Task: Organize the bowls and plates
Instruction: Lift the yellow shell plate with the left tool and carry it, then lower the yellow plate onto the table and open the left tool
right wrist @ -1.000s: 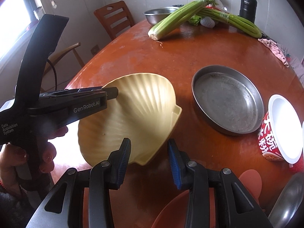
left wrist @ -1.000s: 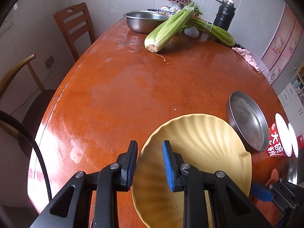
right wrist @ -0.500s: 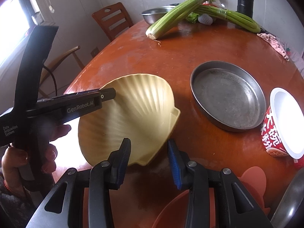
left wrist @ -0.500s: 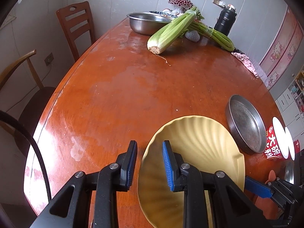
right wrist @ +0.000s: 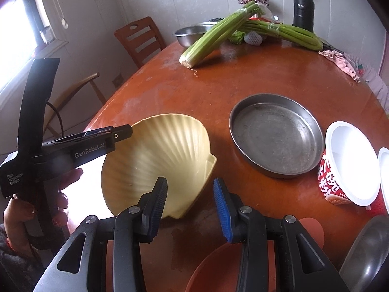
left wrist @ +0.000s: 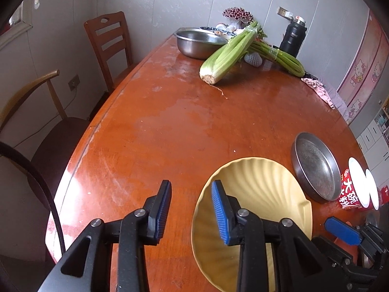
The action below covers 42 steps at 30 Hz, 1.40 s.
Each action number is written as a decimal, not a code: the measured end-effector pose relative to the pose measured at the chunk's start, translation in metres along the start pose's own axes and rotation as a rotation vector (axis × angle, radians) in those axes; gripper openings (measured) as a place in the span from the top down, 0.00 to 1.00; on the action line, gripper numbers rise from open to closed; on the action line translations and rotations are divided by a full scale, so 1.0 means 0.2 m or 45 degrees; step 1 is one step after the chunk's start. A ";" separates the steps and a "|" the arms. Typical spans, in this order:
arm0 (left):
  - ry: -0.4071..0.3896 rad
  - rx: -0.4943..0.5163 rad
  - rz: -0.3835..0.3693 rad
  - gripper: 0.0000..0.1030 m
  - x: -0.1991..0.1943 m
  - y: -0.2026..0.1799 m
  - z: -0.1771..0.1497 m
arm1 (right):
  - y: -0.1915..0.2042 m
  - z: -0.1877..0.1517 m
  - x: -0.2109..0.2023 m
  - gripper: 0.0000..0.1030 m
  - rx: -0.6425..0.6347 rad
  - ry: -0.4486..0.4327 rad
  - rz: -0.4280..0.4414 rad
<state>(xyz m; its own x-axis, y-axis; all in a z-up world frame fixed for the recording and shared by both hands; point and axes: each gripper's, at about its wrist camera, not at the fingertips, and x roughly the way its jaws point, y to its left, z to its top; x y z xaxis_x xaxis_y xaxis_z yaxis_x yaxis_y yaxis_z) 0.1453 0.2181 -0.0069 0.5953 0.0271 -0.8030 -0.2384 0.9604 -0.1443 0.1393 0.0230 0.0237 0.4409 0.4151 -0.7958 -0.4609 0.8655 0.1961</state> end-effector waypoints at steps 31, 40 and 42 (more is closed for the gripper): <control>-0.161 0.200 -0.070 0.43 -0.47 -0.39 -0.24 | -0.06 -0.27 -0.49 0.40 -0.031 -0.166 0.008; -0.158 0.281 -0.123 0.38 -0.50 -0.53 -0.34 | -0.10 -0.40 -0.60 0.39 -0.014 -0.163 0.018; -0.152 0.298 -0.131 0.38 -0.50 -0.55 -0.36 | -0.12 -0.42 -0.62 0.39 -0.002 -0.163 0.013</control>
<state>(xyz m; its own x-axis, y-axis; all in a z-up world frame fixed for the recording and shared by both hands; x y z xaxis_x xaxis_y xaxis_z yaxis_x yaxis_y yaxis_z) 0.0581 0.0892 0.0478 0.6970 -0.0548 -0.7150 0.0033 0.9973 -0.0732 0.0309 -0.0722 0.0688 0.5313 0.4561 -0.7139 -0.4671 0.8607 0.2024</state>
